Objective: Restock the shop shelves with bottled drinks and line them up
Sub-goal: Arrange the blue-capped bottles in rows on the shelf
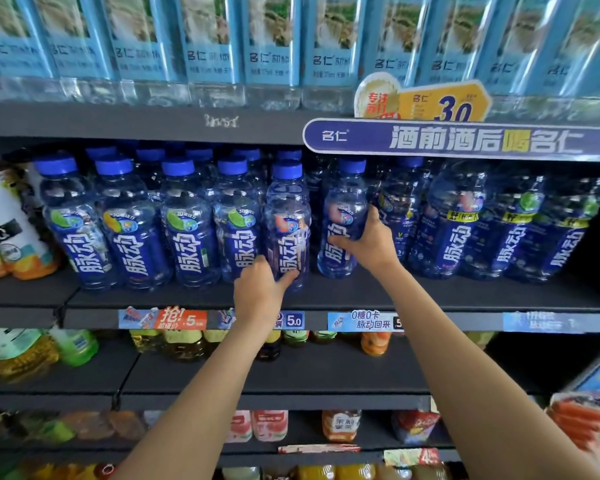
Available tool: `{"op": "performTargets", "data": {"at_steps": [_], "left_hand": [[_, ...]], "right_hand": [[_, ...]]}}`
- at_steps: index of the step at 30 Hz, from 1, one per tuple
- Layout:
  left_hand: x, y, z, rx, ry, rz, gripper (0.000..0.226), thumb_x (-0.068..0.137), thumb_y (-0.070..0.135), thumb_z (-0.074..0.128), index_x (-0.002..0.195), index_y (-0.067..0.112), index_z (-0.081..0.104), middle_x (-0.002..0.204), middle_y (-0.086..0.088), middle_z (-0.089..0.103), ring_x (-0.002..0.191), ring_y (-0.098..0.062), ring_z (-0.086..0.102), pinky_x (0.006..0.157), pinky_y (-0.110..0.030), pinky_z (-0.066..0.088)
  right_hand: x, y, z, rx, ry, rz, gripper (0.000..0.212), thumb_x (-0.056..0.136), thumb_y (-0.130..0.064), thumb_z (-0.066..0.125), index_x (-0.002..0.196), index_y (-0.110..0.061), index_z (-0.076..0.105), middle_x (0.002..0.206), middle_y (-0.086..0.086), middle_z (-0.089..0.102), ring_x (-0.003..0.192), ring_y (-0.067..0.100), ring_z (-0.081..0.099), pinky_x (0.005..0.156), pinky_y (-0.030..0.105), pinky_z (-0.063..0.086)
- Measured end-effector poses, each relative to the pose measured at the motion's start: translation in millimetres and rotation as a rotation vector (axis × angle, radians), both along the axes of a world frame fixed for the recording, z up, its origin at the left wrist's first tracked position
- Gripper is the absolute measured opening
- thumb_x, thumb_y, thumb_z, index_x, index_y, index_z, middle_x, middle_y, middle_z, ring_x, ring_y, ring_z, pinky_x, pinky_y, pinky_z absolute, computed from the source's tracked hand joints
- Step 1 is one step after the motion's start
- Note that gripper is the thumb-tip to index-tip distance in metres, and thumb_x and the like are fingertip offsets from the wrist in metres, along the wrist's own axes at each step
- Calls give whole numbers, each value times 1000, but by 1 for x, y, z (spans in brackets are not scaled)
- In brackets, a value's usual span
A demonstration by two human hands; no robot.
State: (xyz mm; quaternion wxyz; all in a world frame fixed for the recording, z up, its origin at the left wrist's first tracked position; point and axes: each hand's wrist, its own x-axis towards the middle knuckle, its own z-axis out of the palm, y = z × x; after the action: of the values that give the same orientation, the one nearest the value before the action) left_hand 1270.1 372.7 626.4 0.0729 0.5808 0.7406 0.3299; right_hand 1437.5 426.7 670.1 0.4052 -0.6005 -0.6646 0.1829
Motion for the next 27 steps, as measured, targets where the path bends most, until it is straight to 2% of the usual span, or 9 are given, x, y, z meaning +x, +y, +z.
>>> {"op": "performTargets", "data": {"at_steps": [2,6,10,15,17,20,22,24,27], "left_hand": [[0,3,2,-16,-20,6,46,83,46,62,98,3,54,98,-11,63,96,-31,59,67,-30,34],[4,7,9,-34,37,18,45,83,47,61,95,4,55,95,-12,64,93,-31,60,65,-31,36],[1,-9,15,46,191,51,43,85,52,55,90,10,62,91,-5,67,87,-26,64,66,-31,45],[37,-22,43,325,-450,-314,56,77,42,70,124,19,51,105,8,65,97,-5,62,87,-25,49],[47,-19,54,311,-417,-288,61,73,38,75,124,21,46,101,8,59,88,-3,57,79,-21,43],[45,-19,60,315,-414,-262,52,68,33,79,109,26,48,90,12,61,83,1,58,73,-17,44],[39,-21,59,311,-452,-269,54,66,34,80,111,23,52,94,11,66,89,-2,61,78,-20,47],[36,-22,57,296,-470,-264,56,67,32,80,115,21,53,92,12,66,85,5,61,76,-16,47],[34,-25,58,309,-490,-252,55,67,29,79,114,23,52,90,16,65,77,11,59,71,-8,46]], "right_hand": [[5,-6,5,-20,-34,34,71,74,-27,78,126,0,37,120,15,57,106,30,55,68,19,35],[18,-19,8,-40,-56,119,69,70,-27,80,120,-1,40,116,14,60,101,28,58,80,35,48],[27,-29,9,-56,-58,250,71,61,-31,86,115,-12,42,104,-1,61,91,15,59,78,26,48],[19,-33,5,-29,-57,454,62,63,-27,85,103,-19,39,78,-20,49,64,-11,50,57,7,40],[19,-29,4,-77,-57,577,63,67,-28,83,114,-14,43,86,-18,54,72,-9,52,65,9,42],[35,-13,7,-236,92,704,60,78,-19,74,132,-10,47,125,0,59,113,11,56,97,25,44],[41,5,9,-194,180,526,55,84,-9,66,134,-3,45,135,10,52,126,20,48,100,21,38],[34,27,6,-84,63,210,61,83,-16,68,134,1,39,133,16,51,125,28,48,97,27,39],[1,51,1,-116,45,32,78,79,-28,73,134,8,29,132,24,46,123,36,45,96,38,39]]}}
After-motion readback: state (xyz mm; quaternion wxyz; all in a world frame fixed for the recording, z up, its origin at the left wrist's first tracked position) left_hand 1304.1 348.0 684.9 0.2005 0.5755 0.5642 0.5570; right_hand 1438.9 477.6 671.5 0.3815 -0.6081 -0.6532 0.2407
